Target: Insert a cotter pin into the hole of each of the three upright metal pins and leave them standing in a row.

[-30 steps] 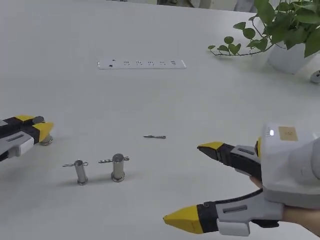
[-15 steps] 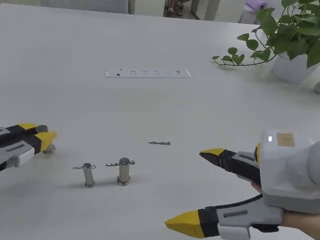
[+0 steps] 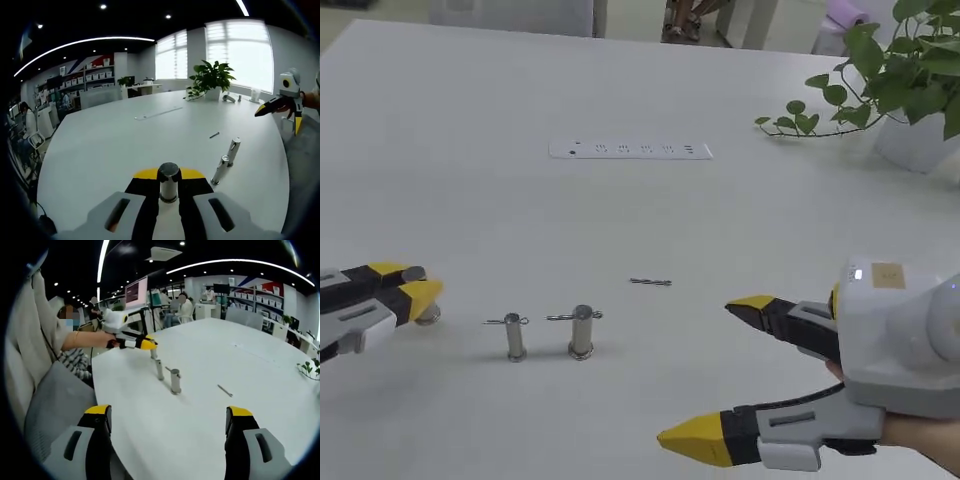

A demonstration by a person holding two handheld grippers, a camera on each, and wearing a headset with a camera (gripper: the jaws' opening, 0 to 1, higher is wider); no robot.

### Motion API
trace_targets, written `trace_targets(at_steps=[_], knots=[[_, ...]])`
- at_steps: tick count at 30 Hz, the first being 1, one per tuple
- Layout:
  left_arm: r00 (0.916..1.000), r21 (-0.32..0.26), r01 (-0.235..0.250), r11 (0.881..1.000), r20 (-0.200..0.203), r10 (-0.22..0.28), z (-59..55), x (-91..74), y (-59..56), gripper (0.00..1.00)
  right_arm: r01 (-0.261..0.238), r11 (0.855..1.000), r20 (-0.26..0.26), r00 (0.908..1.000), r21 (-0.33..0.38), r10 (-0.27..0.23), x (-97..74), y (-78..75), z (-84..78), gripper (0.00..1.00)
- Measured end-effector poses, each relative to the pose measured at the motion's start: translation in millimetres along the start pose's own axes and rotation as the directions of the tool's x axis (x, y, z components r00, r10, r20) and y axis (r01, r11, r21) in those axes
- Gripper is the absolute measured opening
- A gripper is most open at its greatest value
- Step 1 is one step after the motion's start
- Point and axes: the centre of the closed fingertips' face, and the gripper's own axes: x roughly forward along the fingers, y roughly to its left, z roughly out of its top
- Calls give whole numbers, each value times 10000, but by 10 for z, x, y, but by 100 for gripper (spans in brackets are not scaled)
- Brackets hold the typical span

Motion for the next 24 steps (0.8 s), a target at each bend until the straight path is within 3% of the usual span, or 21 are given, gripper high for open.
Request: trace_targets(at_steps=[24], knots=[[9975, 145, 667, 9977, -222, -663, -158, -326, -600, 11, 14, 10000, 183, 9998, 95, -16, -84, 65, -17, 94]])
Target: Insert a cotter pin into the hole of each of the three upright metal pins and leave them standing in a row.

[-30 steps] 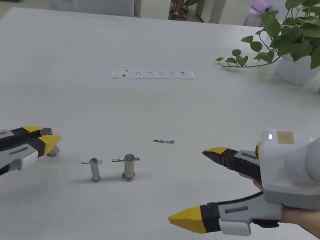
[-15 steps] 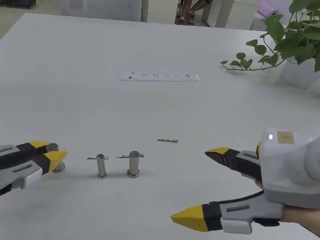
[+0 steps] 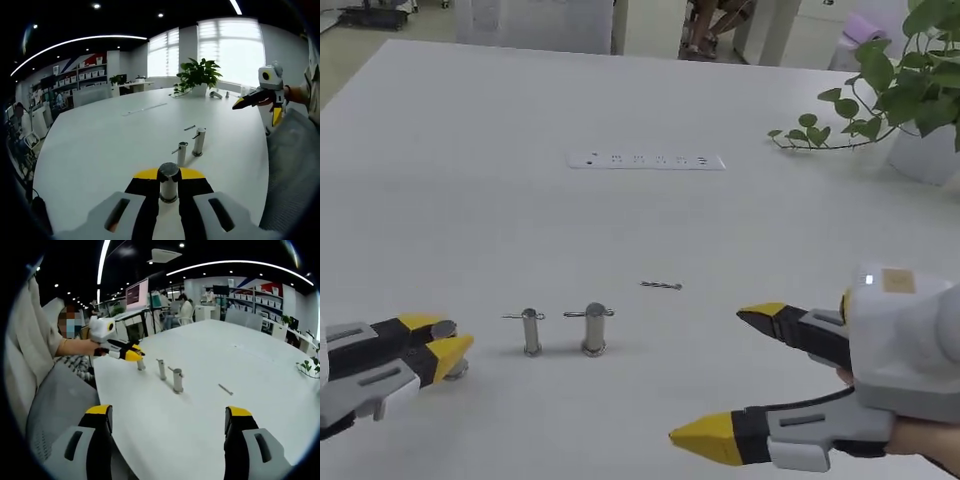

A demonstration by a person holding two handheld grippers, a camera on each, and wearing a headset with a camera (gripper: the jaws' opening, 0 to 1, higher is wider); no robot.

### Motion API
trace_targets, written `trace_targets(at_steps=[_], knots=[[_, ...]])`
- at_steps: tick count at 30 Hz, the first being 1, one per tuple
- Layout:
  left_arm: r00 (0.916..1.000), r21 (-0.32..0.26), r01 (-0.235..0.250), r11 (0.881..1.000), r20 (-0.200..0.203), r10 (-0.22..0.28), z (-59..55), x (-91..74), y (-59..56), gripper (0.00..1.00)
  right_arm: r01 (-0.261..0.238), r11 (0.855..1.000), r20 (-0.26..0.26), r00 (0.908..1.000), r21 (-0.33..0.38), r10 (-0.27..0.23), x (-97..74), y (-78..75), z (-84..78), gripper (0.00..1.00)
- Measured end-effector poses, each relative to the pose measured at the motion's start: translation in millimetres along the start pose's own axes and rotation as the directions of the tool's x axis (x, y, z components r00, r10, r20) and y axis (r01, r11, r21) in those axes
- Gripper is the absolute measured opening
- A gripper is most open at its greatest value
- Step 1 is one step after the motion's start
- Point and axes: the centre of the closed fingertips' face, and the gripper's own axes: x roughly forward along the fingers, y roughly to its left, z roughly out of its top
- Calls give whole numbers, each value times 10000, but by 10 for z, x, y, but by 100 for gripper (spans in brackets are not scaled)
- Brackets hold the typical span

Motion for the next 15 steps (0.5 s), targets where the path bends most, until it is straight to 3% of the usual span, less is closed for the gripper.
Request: trace_targets(at_steps=[5, 15], knots=[[9994, 153, 348, 9993, -18, -348, -2, -4, -179, 11, 39, 10000, 10, 10000, 28, -39, -17, 1, -16, 93], [9954, 426, 953, 9945, -19, -953, 42, 48, -412, 11, 115, 9999, -9, 9999, 113, -115, -52, 6, -49, 93]])
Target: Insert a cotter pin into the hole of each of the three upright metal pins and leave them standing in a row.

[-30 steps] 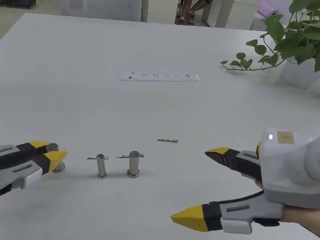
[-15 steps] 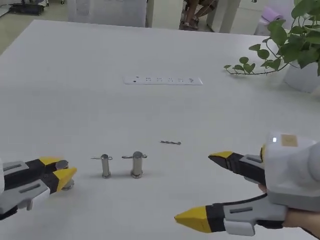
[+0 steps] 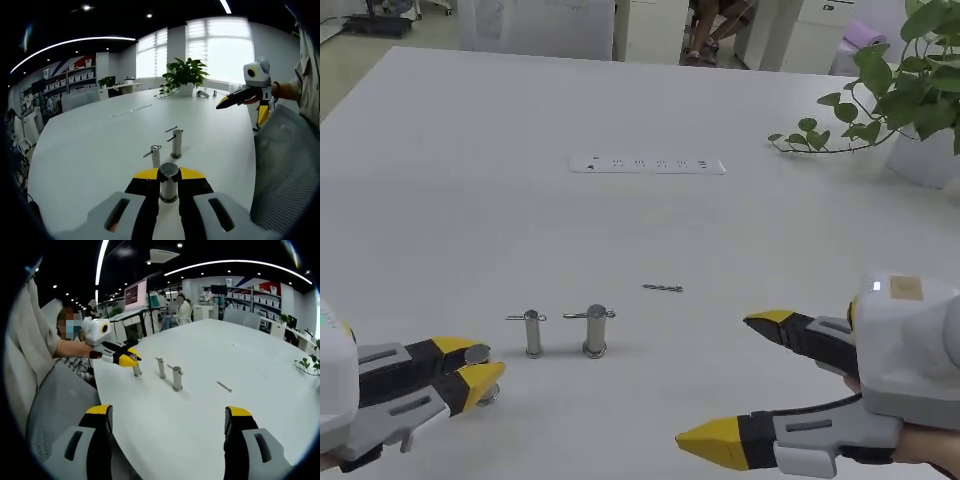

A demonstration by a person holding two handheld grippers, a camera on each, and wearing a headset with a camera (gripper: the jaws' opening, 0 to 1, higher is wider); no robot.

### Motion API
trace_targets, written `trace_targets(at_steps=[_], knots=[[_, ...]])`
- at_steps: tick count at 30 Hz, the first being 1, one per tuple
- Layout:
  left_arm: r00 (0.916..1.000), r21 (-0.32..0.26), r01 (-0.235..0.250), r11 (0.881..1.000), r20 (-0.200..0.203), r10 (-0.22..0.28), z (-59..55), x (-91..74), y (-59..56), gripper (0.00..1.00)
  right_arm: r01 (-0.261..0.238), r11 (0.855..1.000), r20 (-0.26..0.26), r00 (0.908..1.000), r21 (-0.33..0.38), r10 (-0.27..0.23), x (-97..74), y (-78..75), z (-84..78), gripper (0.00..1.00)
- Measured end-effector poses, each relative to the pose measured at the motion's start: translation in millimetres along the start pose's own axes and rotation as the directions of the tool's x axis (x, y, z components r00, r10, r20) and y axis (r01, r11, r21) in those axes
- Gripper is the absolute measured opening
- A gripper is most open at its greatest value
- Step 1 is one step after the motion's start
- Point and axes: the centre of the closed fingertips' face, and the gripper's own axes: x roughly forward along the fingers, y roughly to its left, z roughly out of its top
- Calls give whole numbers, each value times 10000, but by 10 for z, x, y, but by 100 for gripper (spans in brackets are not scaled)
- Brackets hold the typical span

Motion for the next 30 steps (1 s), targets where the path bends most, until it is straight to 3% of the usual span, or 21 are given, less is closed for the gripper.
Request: trace_targets(at_steps=[14, 22, 30], knots=[[9953, 111, 973, 9952, -37, -973, 64, 257, -343, 11, 140, 9996, 69, 9999, 249, -142, -49, -20, -27, 93], [9920, 163, 1263, 9919, 69, -1264, 140, 406, -498, 11, 259, 9989, 82, 9996, 387, -262, -88, -40, -71, 92], [9881, 307, 1534, 9877, 80, -1537, 141, 577, -583, 11, 370, 9986, 20, 9993, 378, -371, -120, -59, -113, 92]])
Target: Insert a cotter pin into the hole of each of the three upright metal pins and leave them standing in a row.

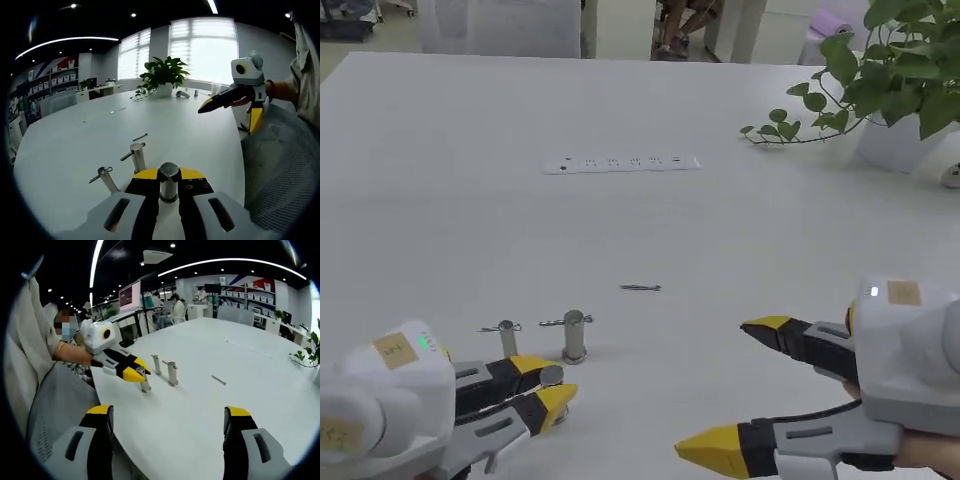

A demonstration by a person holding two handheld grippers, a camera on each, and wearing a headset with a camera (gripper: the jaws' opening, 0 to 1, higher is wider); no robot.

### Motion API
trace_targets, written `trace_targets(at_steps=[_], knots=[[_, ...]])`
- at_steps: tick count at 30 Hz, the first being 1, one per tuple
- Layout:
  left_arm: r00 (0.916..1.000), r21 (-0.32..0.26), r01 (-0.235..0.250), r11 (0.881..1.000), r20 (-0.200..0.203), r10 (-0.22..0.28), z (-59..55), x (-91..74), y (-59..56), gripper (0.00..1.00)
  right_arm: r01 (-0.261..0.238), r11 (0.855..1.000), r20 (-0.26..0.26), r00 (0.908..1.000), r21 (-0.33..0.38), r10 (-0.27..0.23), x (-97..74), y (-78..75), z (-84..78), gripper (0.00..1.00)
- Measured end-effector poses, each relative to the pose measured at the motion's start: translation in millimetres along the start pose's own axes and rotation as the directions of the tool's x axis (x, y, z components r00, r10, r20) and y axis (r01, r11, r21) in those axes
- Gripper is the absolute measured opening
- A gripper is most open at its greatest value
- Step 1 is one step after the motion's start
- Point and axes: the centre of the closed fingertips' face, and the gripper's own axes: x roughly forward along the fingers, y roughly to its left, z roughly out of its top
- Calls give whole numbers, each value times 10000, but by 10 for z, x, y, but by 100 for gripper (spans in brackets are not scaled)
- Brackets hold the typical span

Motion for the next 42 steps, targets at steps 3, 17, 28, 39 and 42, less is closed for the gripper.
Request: trace_targets(at_steps=[3, 17, 28, 39, 42], knots=[[9999, 43, 125, 9999, 23, -126, -3, 56, -30, 11, 27, 10000, -17, 10000, 16, -27, -7, -10, -10, 92], [9998, 279, 220, 9994, -23, -219, -60, 188, -86, 11, 60, 9999, -69, 10000, 117, -59, -14, -24, -36, 91], [9993, 387, 372, 9986, -81, -369, -110, 228, -144, 11, 63, 9999, -87, 9999, 127, -62, -12, -26, -41, 91], [9989, 480, 443, 9979, 108, -448, -106, 219, -149, 12, 57, 9999, -70, 10000, 154, -56, -14, -23, -41, 91], [9988, 535, 457, 9975, 148, -466, -104, 216, -152, 12, 59, 9999, -79, 10000, 155, -58, -16, -23, -45, 90]])
